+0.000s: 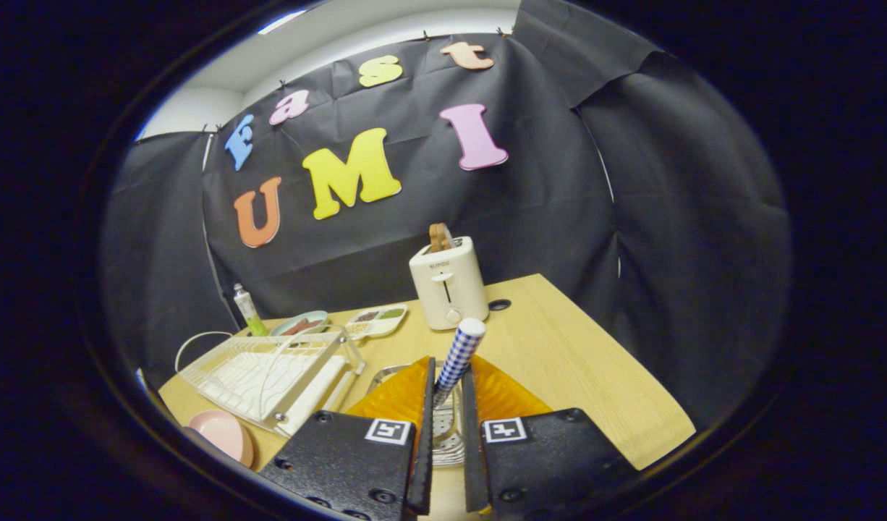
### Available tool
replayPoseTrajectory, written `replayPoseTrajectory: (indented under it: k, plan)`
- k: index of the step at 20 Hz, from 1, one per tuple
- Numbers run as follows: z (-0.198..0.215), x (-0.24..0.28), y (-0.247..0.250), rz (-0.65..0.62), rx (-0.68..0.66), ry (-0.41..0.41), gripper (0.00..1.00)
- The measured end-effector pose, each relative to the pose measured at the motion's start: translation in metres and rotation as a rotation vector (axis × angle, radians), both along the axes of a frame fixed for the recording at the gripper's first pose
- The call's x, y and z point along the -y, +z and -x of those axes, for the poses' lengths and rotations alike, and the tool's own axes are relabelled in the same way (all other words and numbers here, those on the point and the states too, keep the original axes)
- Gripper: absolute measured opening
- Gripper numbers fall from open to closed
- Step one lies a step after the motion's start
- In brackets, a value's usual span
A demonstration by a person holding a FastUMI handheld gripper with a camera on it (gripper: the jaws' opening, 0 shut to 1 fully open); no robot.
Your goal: Take the plate from the dish rack, then take the spoon from the basket and place it into the plate.
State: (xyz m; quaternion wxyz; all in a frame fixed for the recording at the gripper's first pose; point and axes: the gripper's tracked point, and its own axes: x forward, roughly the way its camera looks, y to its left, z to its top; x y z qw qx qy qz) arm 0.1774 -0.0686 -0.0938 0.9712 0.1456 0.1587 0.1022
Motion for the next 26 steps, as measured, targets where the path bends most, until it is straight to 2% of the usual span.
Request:
replayPoseTrajectory:
  k: [3,5,11,14,20,26]
  plan:
    - [0.003,-0.004,0.011,-0.015,0.013,-0.015,0.13]
    - [0.008,-0.010,0.022,-0.042,0.016,-0.019,0.11]
    - [0.025,0.002,0.066,0.032,0.112,-0.186,0.11]
    - [0.051,-0.010,0.097,0.071,0.160,-0.215,0.10]
    - [0.106,-0.084,0.131,0.093,0.190,-0.198,0.10]
    - [0.144,-0.195,0.126,0.099,0.185,-0.083,0.10]
